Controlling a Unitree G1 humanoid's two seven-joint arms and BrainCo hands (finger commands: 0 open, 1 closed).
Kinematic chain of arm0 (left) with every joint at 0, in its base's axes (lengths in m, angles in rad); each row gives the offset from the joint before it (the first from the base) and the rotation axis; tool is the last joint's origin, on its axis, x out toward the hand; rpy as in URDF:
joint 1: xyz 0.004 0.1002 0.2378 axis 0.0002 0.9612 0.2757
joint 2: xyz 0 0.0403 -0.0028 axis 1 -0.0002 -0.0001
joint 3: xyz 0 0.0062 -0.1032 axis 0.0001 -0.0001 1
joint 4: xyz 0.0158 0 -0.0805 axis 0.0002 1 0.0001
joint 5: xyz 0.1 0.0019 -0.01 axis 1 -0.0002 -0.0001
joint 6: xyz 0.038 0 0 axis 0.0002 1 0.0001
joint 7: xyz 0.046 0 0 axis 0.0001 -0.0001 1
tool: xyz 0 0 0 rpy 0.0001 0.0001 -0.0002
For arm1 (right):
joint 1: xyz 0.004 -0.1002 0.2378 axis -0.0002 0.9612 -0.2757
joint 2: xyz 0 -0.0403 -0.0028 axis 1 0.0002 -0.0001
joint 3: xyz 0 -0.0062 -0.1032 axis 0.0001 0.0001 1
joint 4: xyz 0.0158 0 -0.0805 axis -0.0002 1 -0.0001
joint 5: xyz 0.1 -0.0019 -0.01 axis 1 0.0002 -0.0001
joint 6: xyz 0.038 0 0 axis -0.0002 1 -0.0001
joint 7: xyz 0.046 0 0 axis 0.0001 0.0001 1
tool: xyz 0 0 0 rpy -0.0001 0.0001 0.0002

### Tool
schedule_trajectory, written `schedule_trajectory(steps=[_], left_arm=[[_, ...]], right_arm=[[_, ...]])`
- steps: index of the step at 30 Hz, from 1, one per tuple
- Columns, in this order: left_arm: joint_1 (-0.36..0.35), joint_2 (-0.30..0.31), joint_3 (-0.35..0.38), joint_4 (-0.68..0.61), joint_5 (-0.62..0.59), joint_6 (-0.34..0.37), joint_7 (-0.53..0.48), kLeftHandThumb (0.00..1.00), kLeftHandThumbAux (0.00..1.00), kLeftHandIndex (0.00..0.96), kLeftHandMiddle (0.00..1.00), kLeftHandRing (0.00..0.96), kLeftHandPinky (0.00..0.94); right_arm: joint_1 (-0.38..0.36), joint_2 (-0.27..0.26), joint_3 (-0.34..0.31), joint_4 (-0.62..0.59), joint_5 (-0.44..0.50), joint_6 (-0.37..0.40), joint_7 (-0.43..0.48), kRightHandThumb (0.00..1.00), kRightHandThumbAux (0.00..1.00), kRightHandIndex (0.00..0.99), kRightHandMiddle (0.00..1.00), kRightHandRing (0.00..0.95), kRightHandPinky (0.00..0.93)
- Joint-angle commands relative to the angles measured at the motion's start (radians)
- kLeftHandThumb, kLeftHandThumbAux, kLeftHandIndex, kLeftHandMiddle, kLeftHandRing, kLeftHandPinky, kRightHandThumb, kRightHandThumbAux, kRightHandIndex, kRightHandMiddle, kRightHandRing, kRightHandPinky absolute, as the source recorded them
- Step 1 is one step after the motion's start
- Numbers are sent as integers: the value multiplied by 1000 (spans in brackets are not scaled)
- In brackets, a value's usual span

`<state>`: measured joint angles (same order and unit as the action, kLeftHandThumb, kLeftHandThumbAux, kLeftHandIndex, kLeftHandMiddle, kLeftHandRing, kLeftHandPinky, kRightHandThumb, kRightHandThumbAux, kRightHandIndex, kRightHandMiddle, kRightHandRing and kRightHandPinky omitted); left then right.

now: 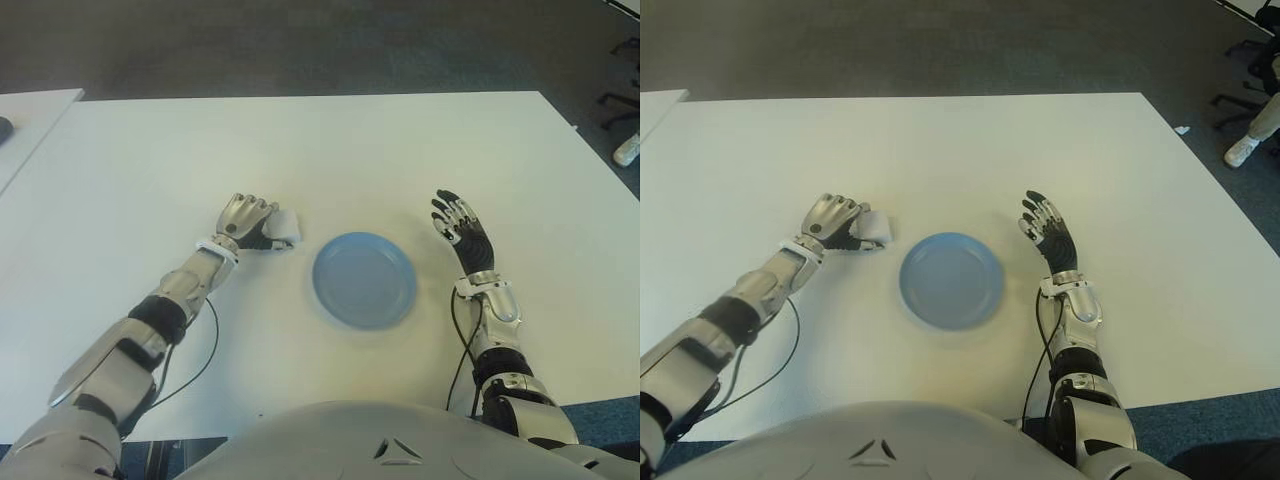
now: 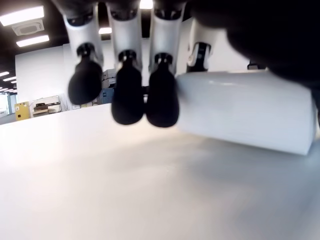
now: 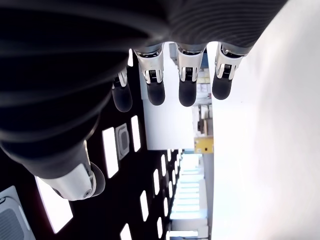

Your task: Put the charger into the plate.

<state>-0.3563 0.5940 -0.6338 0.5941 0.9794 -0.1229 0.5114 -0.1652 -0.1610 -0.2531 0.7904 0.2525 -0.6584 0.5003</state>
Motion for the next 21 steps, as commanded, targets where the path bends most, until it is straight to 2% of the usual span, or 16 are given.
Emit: schedule_trajectory(steps=[1, 4, 6, 9, 11, 21], left_arm=[[102, 101, 59, -282, 29, 37, -106, 737, 680, 438, 749, 731, 743], [147, 129, 91, -417, 47, 62, -151, 737, 680, 438, 750, 730, 743], [168, 126, 101, -458, 65, 80, -153, 737, 680, 438, 750, 729, 743], [254, 128, 152, -668, 95, 139, -202, 734, 682, 438, 753, 737, 700], [276, 133, 179, -750, 99, 154, -238, 733, 684, 439, 752, 740, 673], [291, 116, 240, -813, 104, 137, -337, 739, 687, 446, 742, 729, 663]], right_arm=[[89, 47, 0, 83, 6, 4, -5, 248, 666, 121, 101, 80, 65], [90, 48, 0, 82, 5, 4, -5, 248, 666, 121, 101, 80, 65], [91, 48, 1, 80, 5, 4, -5, 248, 666, 121, 101, 80, 65], [92, 49, 1, 79, 4, 3, -6, 248, 666, 121, 101, 80, 65], [94, 51, 2, 78, 3, 2, -7, 248, 666, 121, 101, 80, 65], [101, 60, 6, 75, -3, -6, -12, 248, 666, 121, 101, 80, 65]])
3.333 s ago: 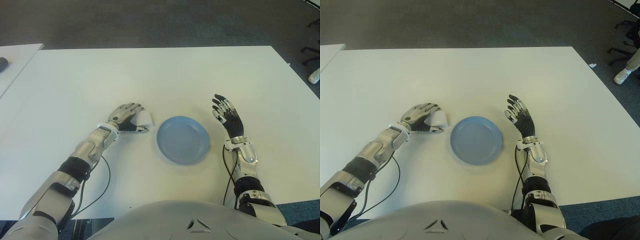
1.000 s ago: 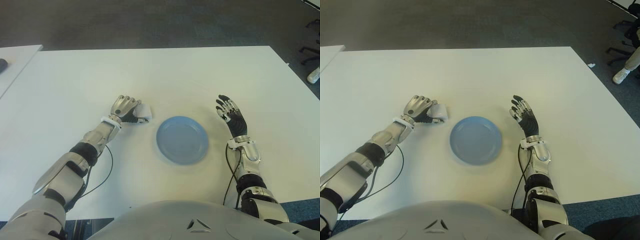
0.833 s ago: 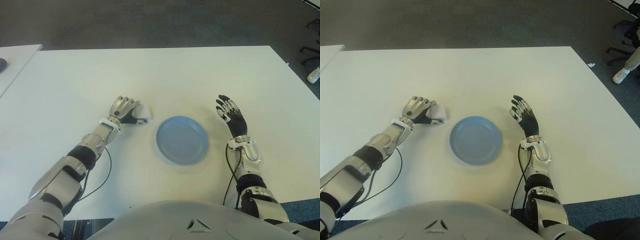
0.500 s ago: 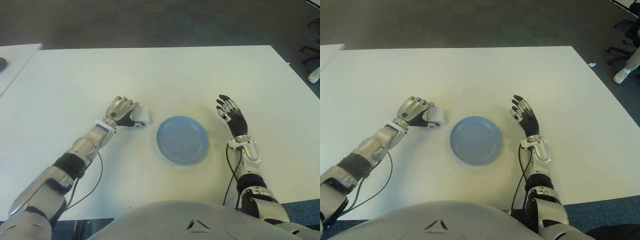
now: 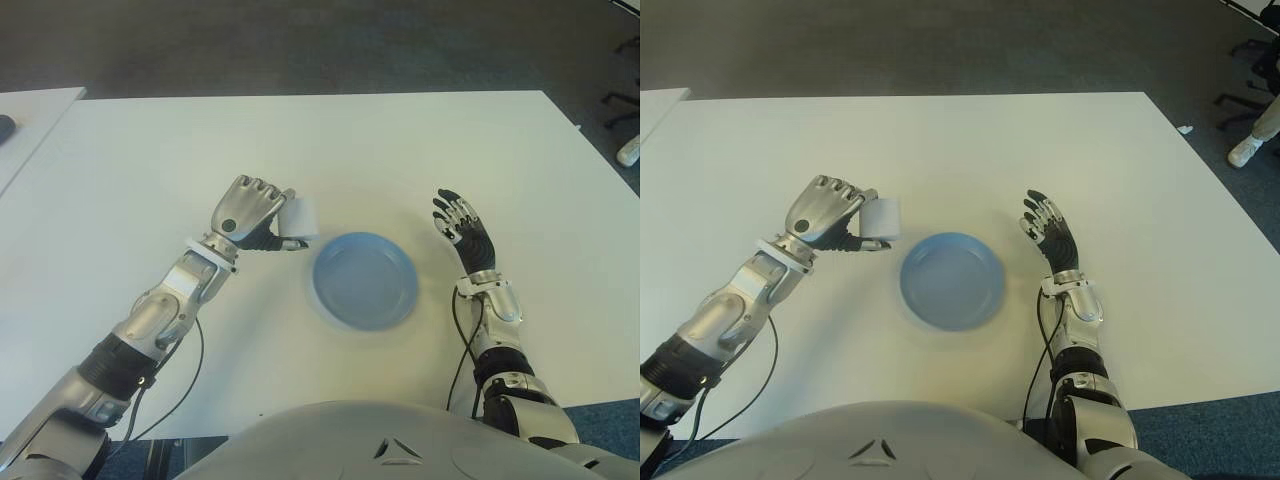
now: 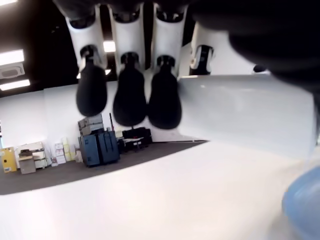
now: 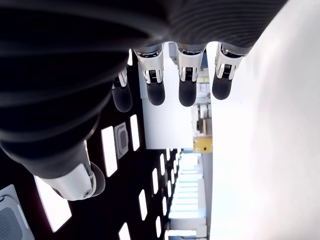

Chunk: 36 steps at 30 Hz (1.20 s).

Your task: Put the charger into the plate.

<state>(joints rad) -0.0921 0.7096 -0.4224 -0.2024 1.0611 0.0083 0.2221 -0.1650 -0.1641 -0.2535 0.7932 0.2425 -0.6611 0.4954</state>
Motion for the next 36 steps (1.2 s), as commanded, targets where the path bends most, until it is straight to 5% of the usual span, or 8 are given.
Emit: schedule_trajectory(steps=[1, 17, 29, 36], left_arm=[[30, -2, 32, -18, 26, 3, -50, 739, 687, 446, 742, 729, 664], [53, -40, 55, -65, 67, -53, -48, 739, 688, 445, 744, 734, 670], [12, -164, -3, 45, 61, -110, -33, 741, 687, 446, 749, 743, 673], [13, -180, 1, 40, 19, -126, -119, 742, 687, 446, 743, 733, 662]], right_arm=[[101, 64, 6, 72, 6, -4, -8, 248, 666, 121, 101, 80, 65], [120, 79, 19, 55, -3, -16, -22, 248, 666, 121, 101, 80, 65], [141, 97, 38, 29, -15, -23, -42, 248, 666, 121, 101, 80, 65], [156, 108, 50, 10, -24, -25, -57, 248, 666, 121, 101, 80, 65]])
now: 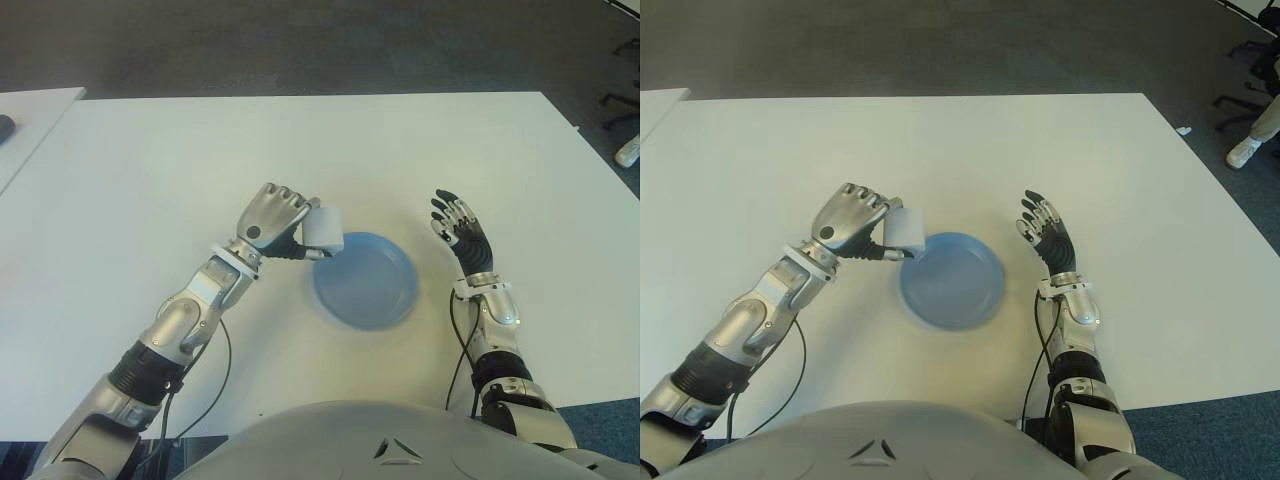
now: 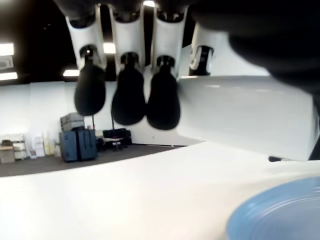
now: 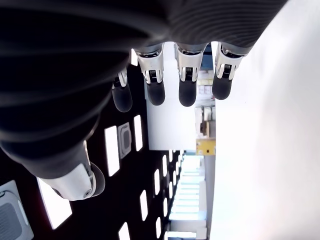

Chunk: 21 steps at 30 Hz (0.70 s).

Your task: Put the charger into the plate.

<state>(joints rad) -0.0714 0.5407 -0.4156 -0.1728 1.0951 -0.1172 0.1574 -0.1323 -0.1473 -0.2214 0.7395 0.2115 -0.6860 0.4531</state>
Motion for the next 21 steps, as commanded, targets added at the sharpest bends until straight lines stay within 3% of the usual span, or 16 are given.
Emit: schedule_trajectory(steps=[1, 7, 10, 21], left_arm=[[-12, -26, -16, 20, -17, 4, -71, 743, 687, 446, 743, 732, 663], [-26, -53, -30, 53, -20, 1, -105, 744, 688, 446, 738, 726, 660], [-53, -87, -52, 127, -23, -7, -83, 744, 688, 446, 740, 728, 670], [-96, -114, -75, 244, -26, -65, 19, 745, 689, 446, 746, 740, 662]], right_arm=[[125, 93, 20, 62, 6, -1, -16, 248, 666, 121, 101, 80, 65], [131, 98, 26, 54, 0, -1, -25, 248, 666, 121, 101, 80, 65], [134, 102, 30, 50, -4, -2, -31, 248, 666, 121, 101, 80, 65], [146, 110, 44, 33, -11, -3, -47, 248, 666, 121, 101, 80, 65]])
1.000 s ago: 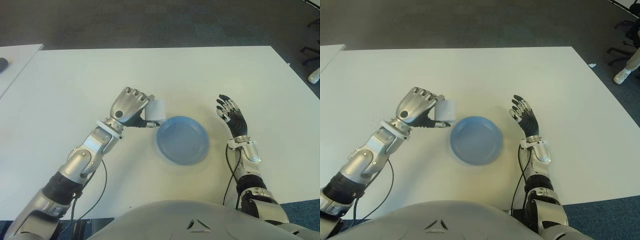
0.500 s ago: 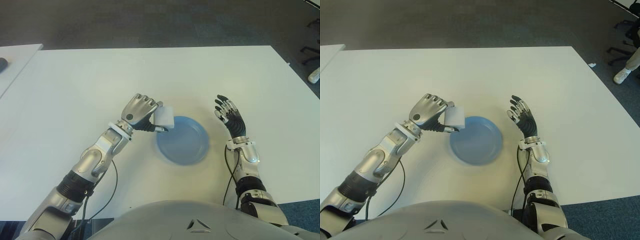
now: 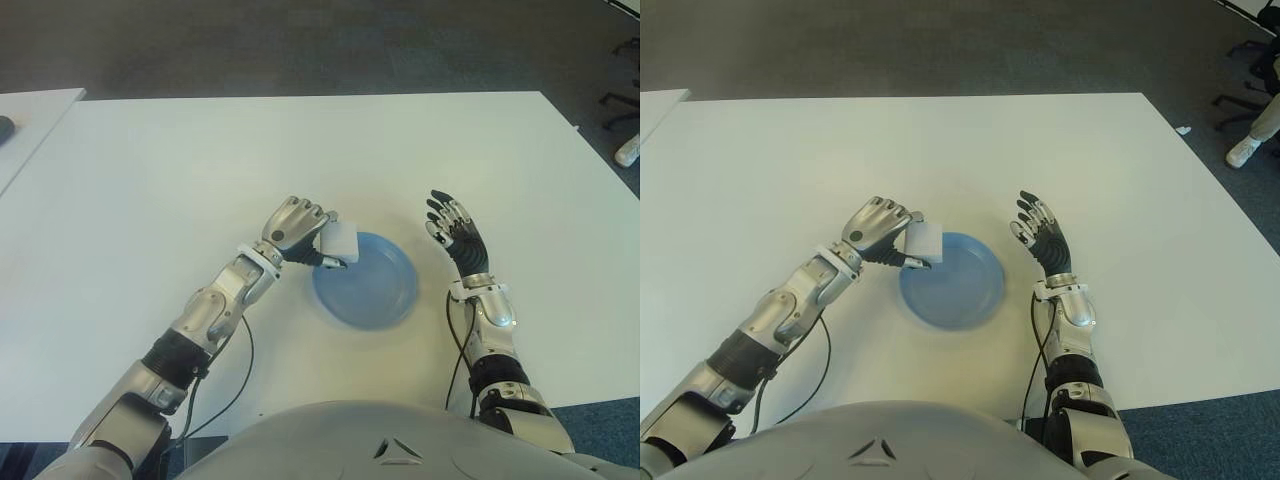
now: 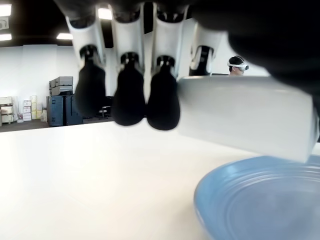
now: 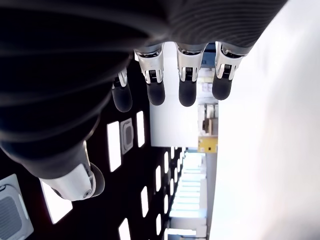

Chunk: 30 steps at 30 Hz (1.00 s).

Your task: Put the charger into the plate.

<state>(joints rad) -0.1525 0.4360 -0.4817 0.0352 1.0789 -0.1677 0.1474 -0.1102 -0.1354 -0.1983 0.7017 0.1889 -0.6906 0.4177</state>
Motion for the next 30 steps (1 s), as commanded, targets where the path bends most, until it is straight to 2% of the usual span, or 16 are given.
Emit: schedule_trajectory(steps=[1, 3, 9, 13, 19, 30], left_arm=[[-20, -12, -13, 44, -8, -16, 30, 745, 689, 446, 746, 740, 661], [-25, -13, -17, 50, -4, -19, 31, 747, 689, 446, 748, 744, 671], [-87, -68, -54, 159, 3, 12, -4, 749, 688, 446, 750, 741, 663], [-116, -86, -80, 234, 9, 15, 28, 749, 688, 446, 746, 737, 667], [-158, -111, -116, 379, -8, -28, 104, 749, 689, 446, 754, 747, 677], [-207, -115, -181, 466, 17, -55, 167, 750, 688, 447, 749, 741, 666]], right_arm=[[125, 98, 22, 70, 12, 2, -12, 248, 666, 121, 101, 80, 65], [128, 99, 24, 66, 12, 2, -14, 248, 666, 121, 101, 80, 65], [135, 101, 29, 56, 10, 3, -19, 248, 666, 121, 101, 80, 65], [140, 102, 33, 49, 9, 4, -22, 248, 666, 121, 101, 80, 65], [147, 104, 39, 39, 9, 5, -27, 248, 666, 121, 101, 80, 65], [158, 106, 45, 24, 8, 7, -31, 248, 666, 121, 101, 80, 65]])
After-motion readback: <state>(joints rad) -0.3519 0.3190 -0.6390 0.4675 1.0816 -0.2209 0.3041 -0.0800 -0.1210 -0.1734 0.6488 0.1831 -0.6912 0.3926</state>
